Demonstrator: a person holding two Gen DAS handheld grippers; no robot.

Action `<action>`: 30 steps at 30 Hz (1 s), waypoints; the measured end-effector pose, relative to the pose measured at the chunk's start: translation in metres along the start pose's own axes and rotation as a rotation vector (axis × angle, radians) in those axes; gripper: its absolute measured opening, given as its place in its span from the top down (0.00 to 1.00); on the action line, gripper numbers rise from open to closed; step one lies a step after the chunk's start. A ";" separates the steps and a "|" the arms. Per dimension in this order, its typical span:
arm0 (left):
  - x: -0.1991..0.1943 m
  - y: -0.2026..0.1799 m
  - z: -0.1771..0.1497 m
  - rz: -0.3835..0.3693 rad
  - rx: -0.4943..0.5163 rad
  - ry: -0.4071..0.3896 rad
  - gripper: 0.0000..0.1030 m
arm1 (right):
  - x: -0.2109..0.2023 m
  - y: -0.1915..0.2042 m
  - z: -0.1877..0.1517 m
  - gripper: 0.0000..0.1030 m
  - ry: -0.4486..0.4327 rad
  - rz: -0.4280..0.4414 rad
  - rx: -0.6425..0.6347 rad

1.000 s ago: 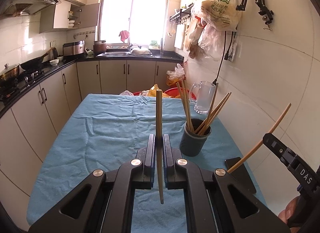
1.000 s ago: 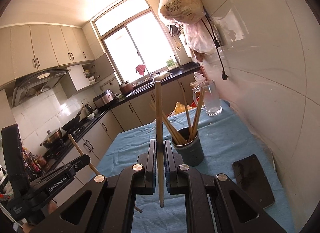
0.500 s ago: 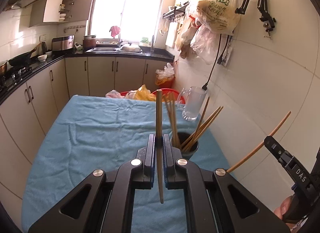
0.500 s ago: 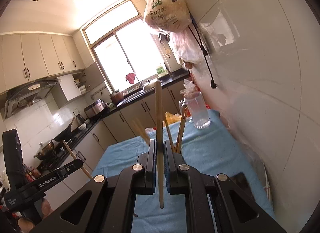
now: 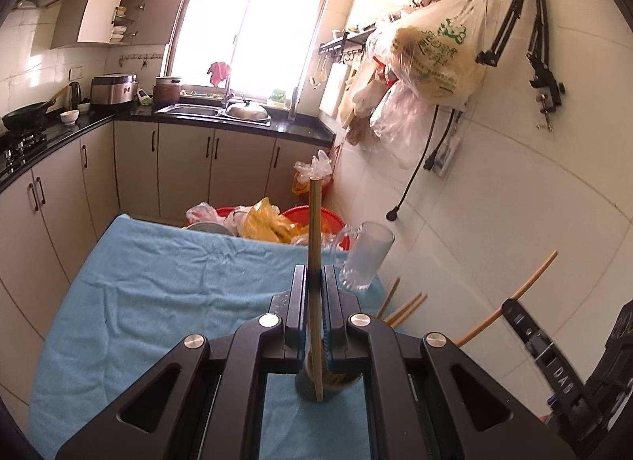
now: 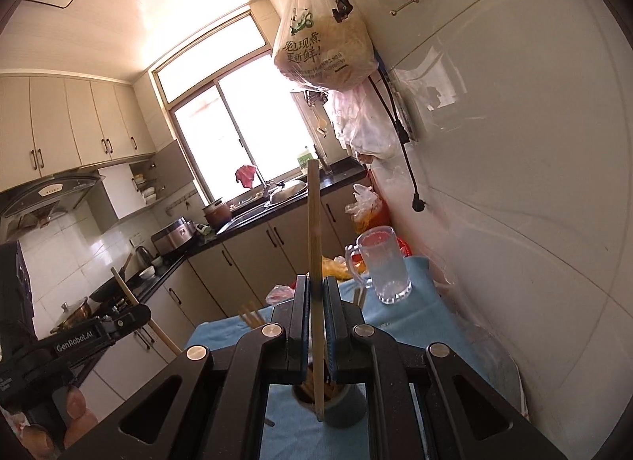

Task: Organize utensils
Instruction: 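Lower both upright chopsticks into the holder cup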

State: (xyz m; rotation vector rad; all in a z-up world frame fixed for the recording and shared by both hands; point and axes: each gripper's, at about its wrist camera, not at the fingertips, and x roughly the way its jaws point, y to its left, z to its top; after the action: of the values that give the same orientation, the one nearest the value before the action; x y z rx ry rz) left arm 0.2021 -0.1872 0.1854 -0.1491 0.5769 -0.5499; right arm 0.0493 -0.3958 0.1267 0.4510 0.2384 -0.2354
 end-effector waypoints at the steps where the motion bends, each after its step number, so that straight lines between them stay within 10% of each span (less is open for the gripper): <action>1: 0.005 -0.001 0.005 -0.004 -0.006 -0.004 0.94 | 0.005 0.001 0.002 0.93 0.001 0.000 -0.002; 30: 0.110 0.023 -0.053 -0.019 0.025 0.140 0.94 | 0.122 -0.031 -0.057 0.93 0.219 -0.088 -0.002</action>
State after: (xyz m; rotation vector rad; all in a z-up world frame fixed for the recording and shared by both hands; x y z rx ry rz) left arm 0.2601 -0.2260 0.0821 -0.0927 0.7046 -0.5892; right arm 0.1456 -0.4184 0.0308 0.4646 0.4734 -0.2715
